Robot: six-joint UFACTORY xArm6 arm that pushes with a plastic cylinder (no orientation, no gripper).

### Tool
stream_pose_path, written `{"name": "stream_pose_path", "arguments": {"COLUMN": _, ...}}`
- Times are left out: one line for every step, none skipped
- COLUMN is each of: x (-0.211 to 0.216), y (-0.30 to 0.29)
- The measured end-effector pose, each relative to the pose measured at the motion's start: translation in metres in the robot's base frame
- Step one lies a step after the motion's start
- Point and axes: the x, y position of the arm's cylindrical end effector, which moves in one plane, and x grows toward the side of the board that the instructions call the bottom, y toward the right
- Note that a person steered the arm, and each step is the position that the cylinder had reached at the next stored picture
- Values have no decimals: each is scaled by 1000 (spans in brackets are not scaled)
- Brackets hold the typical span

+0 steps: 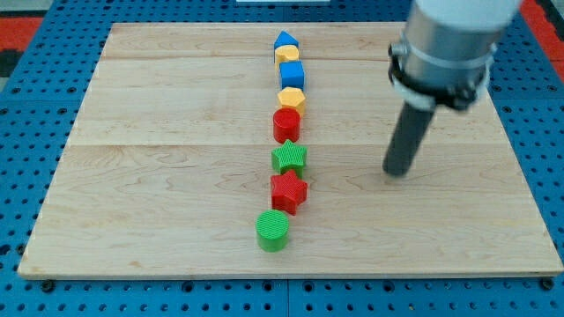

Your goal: Separate the red circle from line of blocks

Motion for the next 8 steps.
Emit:
{"name": "stream_pose_path", "arguments": {"x": -34, "y": -1}}
{"name": "stream_pose_path", "arguments": {"x": -34, "y": -39}}
{"name": "stream_pose_path", "arguments": {"x": -34, "y": -49}}
{"name": "stream_pose_path", "arguments": {"x": -36, "y": -57}}
{"name": "stream_pose_path", "arguments": {"x": -37, "y": -71}}
{"name": "stream_pose_path", "arguments": {"x": -37, "y": -74}}
{"name": "stream_pose_path", "arguments": {"x": -37, "y": -84}}
{"name": "stream_pose_path", "arguments": {"x": -37, "y": -93}}
